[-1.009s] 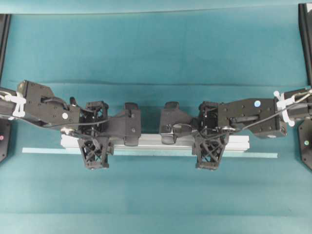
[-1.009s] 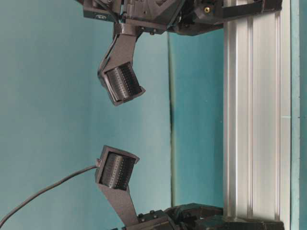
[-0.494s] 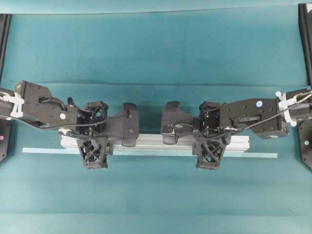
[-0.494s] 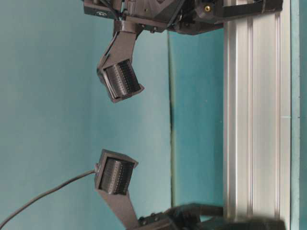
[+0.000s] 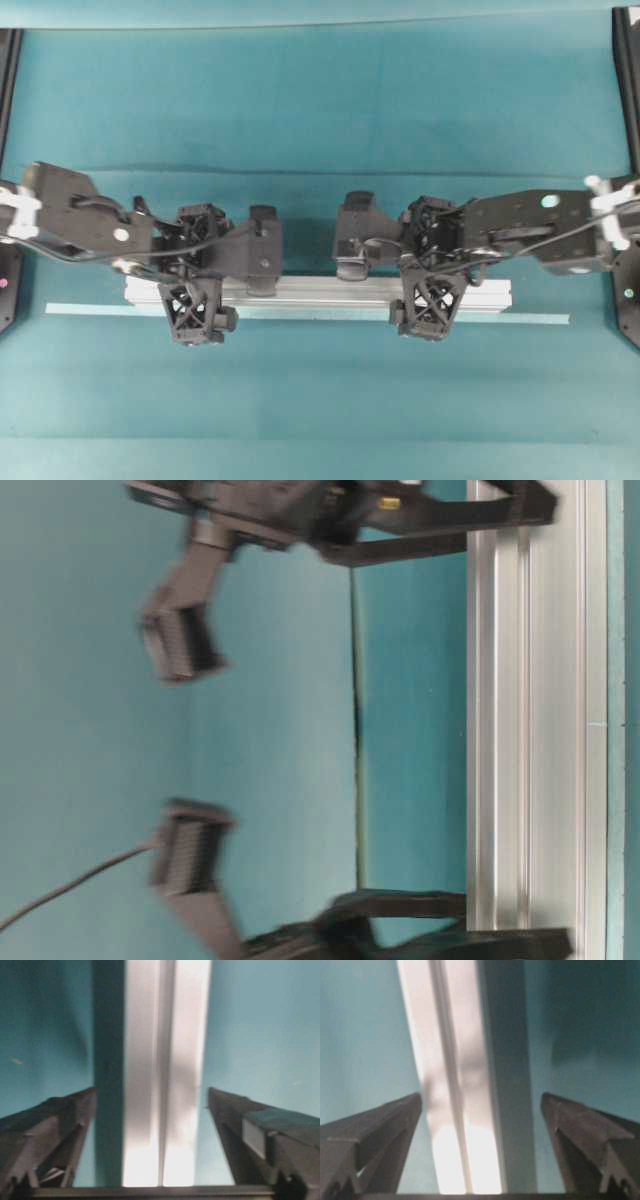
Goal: Lift the metal rail with both hands.
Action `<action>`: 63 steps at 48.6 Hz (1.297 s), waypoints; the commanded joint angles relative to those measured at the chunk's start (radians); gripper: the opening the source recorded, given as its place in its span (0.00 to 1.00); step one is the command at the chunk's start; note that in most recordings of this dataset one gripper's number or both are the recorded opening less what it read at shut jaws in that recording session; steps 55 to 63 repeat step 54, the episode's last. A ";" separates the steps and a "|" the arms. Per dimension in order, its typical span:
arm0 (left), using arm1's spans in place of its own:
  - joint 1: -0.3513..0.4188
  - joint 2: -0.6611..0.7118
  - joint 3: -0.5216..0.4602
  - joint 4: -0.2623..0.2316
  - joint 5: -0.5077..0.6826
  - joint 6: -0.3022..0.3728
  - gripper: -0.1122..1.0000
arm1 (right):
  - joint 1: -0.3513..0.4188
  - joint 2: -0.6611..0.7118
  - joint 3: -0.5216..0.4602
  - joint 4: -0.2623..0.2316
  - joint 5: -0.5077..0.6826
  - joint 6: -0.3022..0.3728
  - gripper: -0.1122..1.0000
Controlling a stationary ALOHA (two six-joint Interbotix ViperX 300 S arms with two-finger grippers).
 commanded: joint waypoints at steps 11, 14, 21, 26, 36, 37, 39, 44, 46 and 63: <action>0.023 -0.247 -0.006 0.002 0.029 0.003 0.97 | -0.009 -0.210 0.003 -0.006 -0.043 0.003 0.96; 0.025 -0.290 -0.005 0.002 0.025 0.003 0.97 | -0.014 -0.255 0.011 -0.008 -0.074 0.003 0.96; 0.026 -0.374 0.006 0.002 -0.009 0.003 0.97 | -0.017 -0.337 0.052 -0.008 -0.176 0.003 0.96; 0.034 -0.442 0.025 0.002 -0.063 0.003 0.97 | -0.017 -0.387 0.086 -0.008 -0.264 0.006 0.96; 0.038 -0.555 0.071 0.002 -0.160 0.000 0.97 | -0.017 -0.489 0.152 -0.008 -0.422 0.008 0.96; 0.038 -0.566 0.074 0.002 -0.161 -0.002 0.97 | -0.017 -0.499 0.156 -0.008 -0.430 0.008 0.96; 0.038 -0.584 0.080 0.002 -0.161 -0.003 0.97 | -0.017 -0.515 0.166 -0.008 -0.439 0.008 0.96; 0.038 -0.629 0.092 0.000 -0.161 -0.006 0.97 | -0.017 -0.558 0.184 -0.008 -0.445 0.008 0.96; 0.038 -0.652 0.097 0.002 -0.161 -0.008 0.97 | -0.017 -0.575 0.189 -0.008 -0.443 0.008 0.96; 0.038 -0.709 0.110 0.002 -0.161 -0.012 0.97 | -0.017 -0.641 0.213 -0.008 -0.449 0.006 0.96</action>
